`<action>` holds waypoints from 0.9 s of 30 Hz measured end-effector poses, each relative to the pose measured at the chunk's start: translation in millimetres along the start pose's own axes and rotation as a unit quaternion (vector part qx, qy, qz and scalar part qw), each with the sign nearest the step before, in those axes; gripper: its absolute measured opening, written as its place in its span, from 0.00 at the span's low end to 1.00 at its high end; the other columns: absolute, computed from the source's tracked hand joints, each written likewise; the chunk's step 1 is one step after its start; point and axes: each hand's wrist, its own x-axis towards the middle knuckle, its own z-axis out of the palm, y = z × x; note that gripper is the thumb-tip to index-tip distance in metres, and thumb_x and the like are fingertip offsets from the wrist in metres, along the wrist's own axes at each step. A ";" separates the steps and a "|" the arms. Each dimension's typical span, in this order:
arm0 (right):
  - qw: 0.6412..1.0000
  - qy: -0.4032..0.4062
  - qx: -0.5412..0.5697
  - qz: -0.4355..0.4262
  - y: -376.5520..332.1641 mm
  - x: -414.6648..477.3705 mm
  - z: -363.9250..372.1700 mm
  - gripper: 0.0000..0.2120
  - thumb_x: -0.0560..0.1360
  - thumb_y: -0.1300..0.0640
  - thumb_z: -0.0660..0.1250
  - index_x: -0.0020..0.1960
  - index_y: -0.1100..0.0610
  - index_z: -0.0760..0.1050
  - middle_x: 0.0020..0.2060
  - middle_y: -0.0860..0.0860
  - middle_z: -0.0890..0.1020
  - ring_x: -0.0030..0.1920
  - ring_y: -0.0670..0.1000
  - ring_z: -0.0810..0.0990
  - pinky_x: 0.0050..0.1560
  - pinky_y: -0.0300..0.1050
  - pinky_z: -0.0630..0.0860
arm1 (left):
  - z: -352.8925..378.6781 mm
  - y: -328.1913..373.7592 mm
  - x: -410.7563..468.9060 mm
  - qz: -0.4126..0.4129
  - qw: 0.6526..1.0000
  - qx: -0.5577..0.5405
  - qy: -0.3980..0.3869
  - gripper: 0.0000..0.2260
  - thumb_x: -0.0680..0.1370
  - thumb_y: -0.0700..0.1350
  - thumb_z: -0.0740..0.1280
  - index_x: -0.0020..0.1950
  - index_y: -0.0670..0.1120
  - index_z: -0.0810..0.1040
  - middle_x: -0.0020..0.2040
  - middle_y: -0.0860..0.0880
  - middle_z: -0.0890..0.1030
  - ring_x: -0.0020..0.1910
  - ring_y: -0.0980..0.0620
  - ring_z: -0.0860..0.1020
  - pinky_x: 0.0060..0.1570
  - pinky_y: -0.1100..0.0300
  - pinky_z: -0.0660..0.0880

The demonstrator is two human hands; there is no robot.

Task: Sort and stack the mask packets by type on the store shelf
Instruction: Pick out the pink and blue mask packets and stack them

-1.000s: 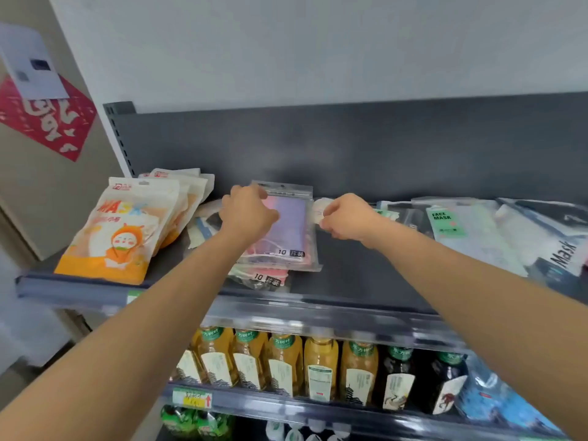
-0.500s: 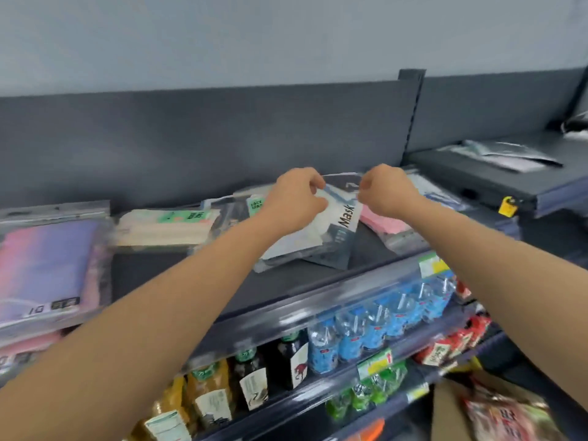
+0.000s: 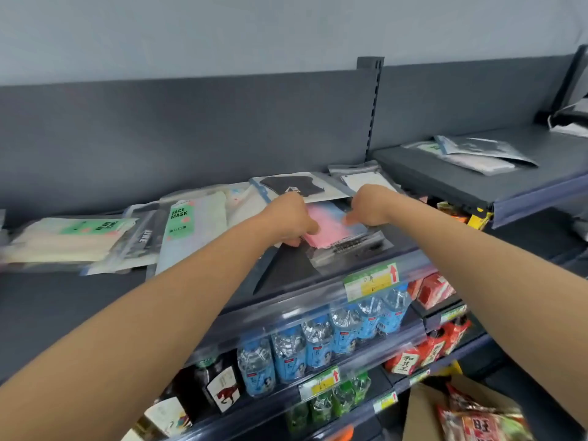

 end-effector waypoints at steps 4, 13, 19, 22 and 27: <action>0.999 -0.034 0.040 0.000 2.2 -1.5 -4.7 0.22 0.76 0.49 0.66 0.30 0.60 0.64 0.26 0.54 0.69 0.26 0.51 0.67 0.30 0.41 0.66 | 1.3 4.7 3.7 -0.064 0.995 -0.078 0.003 0.16 0.74 0.40 0.70 0.59 0.37 0.74 0.47 0.43 0.74 0.45 0.45 0.75 0.54 0.49 0.79; 0.992 -0.036 0.118 -0.002 4.9 -6.0 -10.8 0.14 0.76 0.53 0.67 0.38 0.60 0.66 0.31 0.55 0.70 0.29 0.52 0.67 0.31 0.41 0.65 | 3.2 8.5 0.9 -0.125 0.958 -0.252 0.060 0.10 0.72 0.30 0.68 0.40 0.42 0.69 0.48 0.40 0.74 0.47 0.46 0.75 0.35 0.60 0.77; 0.989 -0.002 0.150 0.020 6.5 -12.9 -18.5 0.17 0.76 0.56 0.66 0.34 0.60 0.64 0.29 0.55 0.70 0.29 0.53 0.69 0.29 0.41 0.65 | 0.9 12.2 -5.9 -0.108 0.938 -0.322 0.074 0.14 0.68 0.23 0.67 0.36 0.40 0.70 0.39 0.45 0.74 0.37 0.52 0.75 0.29 0.64 0.76; 0.986 0.011 0.159 0.046 5.1 -17.4 -19.2 0.15 0.77 0.61 0.64 0.32 0.61 0.66 0.27 0.56 0.70 0.26 0.53 0.68 0.28 0.41 0.66 | 1.9 6.3 -10.1 -0.106 0.937 -0.328 0.061 0.13 0.67 0.23 0.68 0.35 0.40 0.71 0.38 0.46 0.72 0.36 0.52 0.75 0.29 0.65 0.78; 0.983 0.031 0.158 0.088 -3.4 -35.5 -17.2 0.15 0.76 0.64 0.63 0.31 0.62 0.66 0.26 0.56 0.71 0.25 0.53 0.68 0.27 0.40 0.65 | -0.3 -3.0 -19.8 -0.108 0.930 -0.352 -0.008 0.05 0.74 0.31 0.68 0.47 0.37 0.73 0.39 0.44 0.76 0.32 0.52 0.76 0.26 0.64 0.78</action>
